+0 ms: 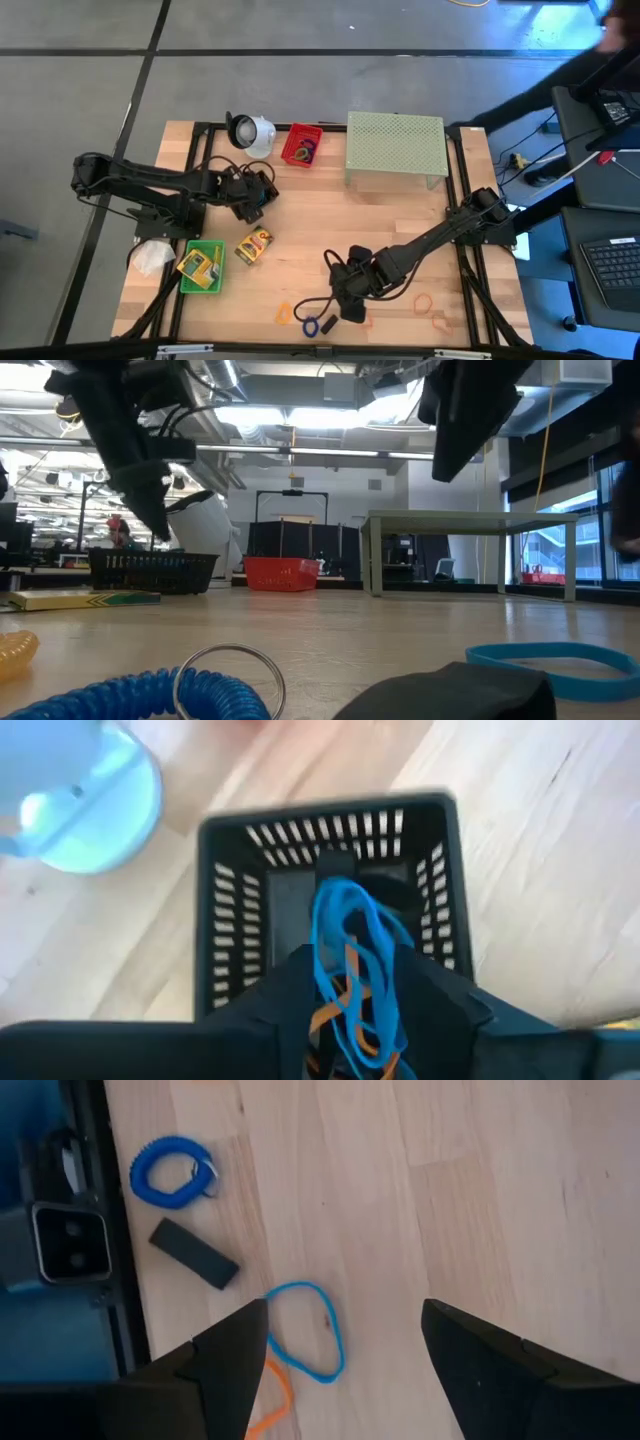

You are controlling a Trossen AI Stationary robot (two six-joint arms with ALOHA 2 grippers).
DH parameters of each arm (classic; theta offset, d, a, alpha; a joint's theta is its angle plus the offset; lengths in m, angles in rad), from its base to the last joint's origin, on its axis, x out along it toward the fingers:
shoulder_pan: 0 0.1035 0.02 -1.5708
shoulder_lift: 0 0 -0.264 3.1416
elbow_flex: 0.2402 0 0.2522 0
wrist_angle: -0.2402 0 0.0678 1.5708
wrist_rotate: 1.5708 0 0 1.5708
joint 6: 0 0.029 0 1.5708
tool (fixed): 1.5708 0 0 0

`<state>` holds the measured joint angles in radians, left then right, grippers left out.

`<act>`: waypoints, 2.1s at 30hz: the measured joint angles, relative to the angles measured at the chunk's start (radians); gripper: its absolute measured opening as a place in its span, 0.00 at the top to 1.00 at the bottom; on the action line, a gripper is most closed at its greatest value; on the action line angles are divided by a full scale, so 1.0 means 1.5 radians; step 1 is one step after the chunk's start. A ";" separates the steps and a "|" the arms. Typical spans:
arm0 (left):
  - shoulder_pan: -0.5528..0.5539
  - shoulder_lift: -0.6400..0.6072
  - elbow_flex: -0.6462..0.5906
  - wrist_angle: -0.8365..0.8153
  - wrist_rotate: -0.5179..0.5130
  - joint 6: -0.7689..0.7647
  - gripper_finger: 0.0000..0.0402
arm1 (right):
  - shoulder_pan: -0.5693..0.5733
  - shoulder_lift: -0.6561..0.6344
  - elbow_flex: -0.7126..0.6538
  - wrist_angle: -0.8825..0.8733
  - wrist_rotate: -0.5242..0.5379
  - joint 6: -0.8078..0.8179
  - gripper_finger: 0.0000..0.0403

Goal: Pick & Place Office Desk Supplies
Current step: Put the blue rubber band into the black bin

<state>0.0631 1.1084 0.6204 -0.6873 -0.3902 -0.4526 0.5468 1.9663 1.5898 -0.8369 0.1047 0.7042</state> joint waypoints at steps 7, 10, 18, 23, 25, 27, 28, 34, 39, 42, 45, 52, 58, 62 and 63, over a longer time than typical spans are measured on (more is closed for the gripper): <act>-0.002 0.000 0.086 -0.028 0.009 -0.002 0.60 | 0.000 0.000 0.000 -0.028 -0.008 -0.041 0.34; -0.012 0.000 0.121 -0.023 0.037 -0.011 0.61 | 0.002 0.000 0.000 -0.026 -0.008 -0.064 0.34; -0.083 0.000 0.154 0.034 0.072 -0.016 0.62 | 0.020 0.029 0.000 -0.019 -0.005 -0.096 0.34; -0.141 0.000 0.154 0.071 0.068 -0.024 0.61 | 0.031 0.065 0.000 -0.016 0.008 -0.150 0.34; -0.162 0.000 0.154 0.088 0.066 -0.035 0.61 | 0.035 0.079 0.000 -0.014 0.029 -0.174 0.34; -0.180 0.000 0.154 0.112 0.065 -0.045 0.61 | 0.036 0.094 0.000 -0.014 0.040 -0.195 0.35; -0.189 0.000 0.154 0.121 0.065 -0.049 0.61 | 0.036 0.100 0.000 -0.012 0.040 -0.200 0.36; -0.232 0.000 0.154 0.179 0.064 -0.056 0.61 | 0.036 0.115 -0.001 -0.010 0.042 -0.200 0.44; -0.253 0.000 0.154 0.218 0.064 -0.057 0.61 | 0.038 0.115 -0.001 0.016 0.042 -0.198 0.52; -0.263 0.000 0.154 0.225 0.063 -0.056 0.61 | 0.043 0.123 0.000 0.037 0.042 -0.201 0.57; -0.268 0.000 0.154 0.231 0.062 -0.056 0.61 | 0.045 0.138 -0.001 0.034 0.042 -0.198 0.59; -0.269 0.000 0.154 0.236 0.062 -0.056 0.61 | 0.044 0.153 0.002 0.036 0.040 -0.197 0.64; -0.269 0.000 0.154 0.237 0.062 -0.056 0.61 | 0.040 0.154 0.002 0.040 0.008 -0.197 0.78; -0.269 0.000 0.154 0.237 0.062 -0.056 0.61 | 0.029 0.154 0.002 0.040 -0.027 -0.171 0.92; -0.269 0.000 0.154 0.237 0.062 -0.056 0.61 | 0.027 0.154 0.002 0.040 -0.028 -0.161 0.95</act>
<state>-0.3408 1.1080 0.8520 -0.3322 -0.2974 -0.5369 0.5866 2.1979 1.5925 -0.7771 0.0622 0.4633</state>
